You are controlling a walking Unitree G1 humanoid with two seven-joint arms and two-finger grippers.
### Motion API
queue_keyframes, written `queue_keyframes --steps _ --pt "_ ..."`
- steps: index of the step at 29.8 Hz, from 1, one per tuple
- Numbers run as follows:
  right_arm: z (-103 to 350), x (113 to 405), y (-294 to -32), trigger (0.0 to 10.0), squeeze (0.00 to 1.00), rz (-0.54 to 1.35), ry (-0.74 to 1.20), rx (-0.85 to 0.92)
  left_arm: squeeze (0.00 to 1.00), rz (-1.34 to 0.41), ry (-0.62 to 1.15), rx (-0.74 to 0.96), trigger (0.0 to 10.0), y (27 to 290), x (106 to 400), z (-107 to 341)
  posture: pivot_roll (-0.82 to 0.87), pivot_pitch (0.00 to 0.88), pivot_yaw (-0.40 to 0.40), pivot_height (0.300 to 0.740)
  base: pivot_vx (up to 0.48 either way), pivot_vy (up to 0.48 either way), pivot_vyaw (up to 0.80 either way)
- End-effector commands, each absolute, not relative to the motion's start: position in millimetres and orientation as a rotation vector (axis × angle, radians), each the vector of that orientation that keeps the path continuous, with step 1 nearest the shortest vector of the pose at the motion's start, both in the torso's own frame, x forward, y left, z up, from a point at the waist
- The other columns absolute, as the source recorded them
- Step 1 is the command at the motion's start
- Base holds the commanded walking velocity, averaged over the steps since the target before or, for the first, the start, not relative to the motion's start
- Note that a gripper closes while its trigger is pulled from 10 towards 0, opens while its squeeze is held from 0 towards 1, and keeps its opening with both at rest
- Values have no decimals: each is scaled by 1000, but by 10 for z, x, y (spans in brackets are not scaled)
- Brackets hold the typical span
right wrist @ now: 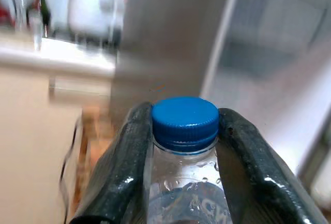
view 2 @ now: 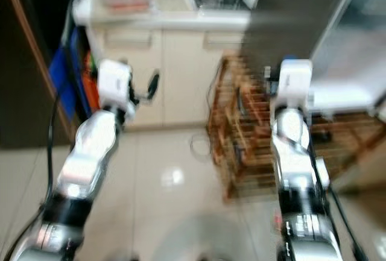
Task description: Restocking fridge
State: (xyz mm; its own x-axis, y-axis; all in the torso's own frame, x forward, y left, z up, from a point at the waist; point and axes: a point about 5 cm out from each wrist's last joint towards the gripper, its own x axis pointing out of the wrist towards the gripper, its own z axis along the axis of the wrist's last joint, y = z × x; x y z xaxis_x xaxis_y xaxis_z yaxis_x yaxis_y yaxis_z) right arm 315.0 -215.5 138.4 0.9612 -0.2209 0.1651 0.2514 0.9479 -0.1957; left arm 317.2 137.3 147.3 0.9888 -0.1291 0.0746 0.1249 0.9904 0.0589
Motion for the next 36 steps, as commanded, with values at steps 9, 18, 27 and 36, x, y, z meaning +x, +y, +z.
queue_keyframes --steps 9,18,27,36 --pt "979 2927 -1965 0 0 -113 10 -104 0 -5 28 46 10000 1483 2901 1203 141 0 -63 740 0 0 0" --pt "932 2907 -1894 0 0 -81 29 -77 0 -50 1 139 10000 1391 2920 1151 143 0 -73 740 0 -107 0" --pt "1071 3003 -1905 0 0 -108 -22 -99 0 -76 -43 111 10000 1246 3064 1276 105 0 -46 740 0 -480 444" --pt "1108 3027 -1837 0 0 -86 -40 -111 0 -32 -35 124 10000 1305 3129 1282 107 0 -47 740 0 -480 0"
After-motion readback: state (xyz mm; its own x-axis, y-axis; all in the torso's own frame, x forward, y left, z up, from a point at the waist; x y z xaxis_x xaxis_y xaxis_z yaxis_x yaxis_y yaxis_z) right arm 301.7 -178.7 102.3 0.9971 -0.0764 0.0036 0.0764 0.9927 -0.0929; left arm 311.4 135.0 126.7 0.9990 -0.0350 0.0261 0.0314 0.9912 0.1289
